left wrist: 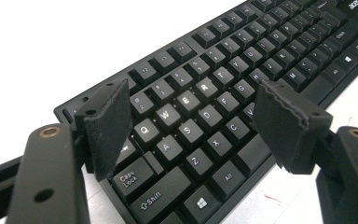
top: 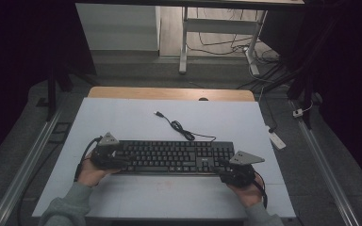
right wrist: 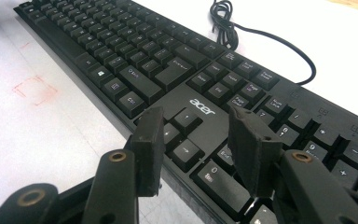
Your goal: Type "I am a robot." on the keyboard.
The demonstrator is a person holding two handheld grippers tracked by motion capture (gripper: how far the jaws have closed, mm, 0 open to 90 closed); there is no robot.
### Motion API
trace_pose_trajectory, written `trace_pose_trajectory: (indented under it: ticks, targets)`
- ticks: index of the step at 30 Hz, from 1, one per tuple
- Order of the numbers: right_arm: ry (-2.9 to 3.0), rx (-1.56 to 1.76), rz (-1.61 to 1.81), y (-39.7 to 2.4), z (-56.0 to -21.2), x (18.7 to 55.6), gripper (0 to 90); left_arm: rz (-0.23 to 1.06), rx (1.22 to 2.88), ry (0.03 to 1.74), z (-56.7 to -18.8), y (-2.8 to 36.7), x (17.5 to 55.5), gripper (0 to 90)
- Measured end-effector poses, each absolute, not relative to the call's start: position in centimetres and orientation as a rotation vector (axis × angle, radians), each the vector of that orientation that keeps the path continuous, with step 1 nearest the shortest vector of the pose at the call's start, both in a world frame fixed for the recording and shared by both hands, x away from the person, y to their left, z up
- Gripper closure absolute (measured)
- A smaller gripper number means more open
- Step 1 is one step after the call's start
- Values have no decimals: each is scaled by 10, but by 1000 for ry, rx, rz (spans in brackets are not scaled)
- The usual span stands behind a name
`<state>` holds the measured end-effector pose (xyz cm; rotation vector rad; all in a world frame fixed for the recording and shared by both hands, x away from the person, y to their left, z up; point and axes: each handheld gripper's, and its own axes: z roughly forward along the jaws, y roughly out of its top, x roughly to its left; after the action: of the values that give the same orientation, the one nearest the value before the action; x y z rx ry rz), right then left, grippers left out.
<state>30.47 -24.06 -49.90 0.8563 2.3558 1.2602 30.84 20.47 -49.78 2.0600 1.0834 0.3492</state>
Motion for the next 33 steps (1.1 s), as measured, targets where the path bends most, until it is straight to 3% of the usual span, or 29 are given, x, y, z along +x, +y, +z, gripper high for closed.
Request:
trace_pose_trajectory:
  ticks: [7,12,15,18,20,33]
  targets:
    - [2364,845,1257,-239,-500,305,557,324,2024,1047,-494,200,305,352]
    - [2368,846,1254,-238,-500,305,557,293,2044,1006,-494,194,303,453]
    - [2368,843,1250,-238,-500,305,557,277,2064,980,-495,190,302,580]
    - [2370,843,1240,-238,-500,305,556,249,2098,960,-497,184,302,815]
    - [2371,847,1249,-238,-501,306,556,232,2125,945,-499,180,302,888]
    - [2372,855,1229,-239,-502,306,554,209,2221,881,-511,157,299,889]
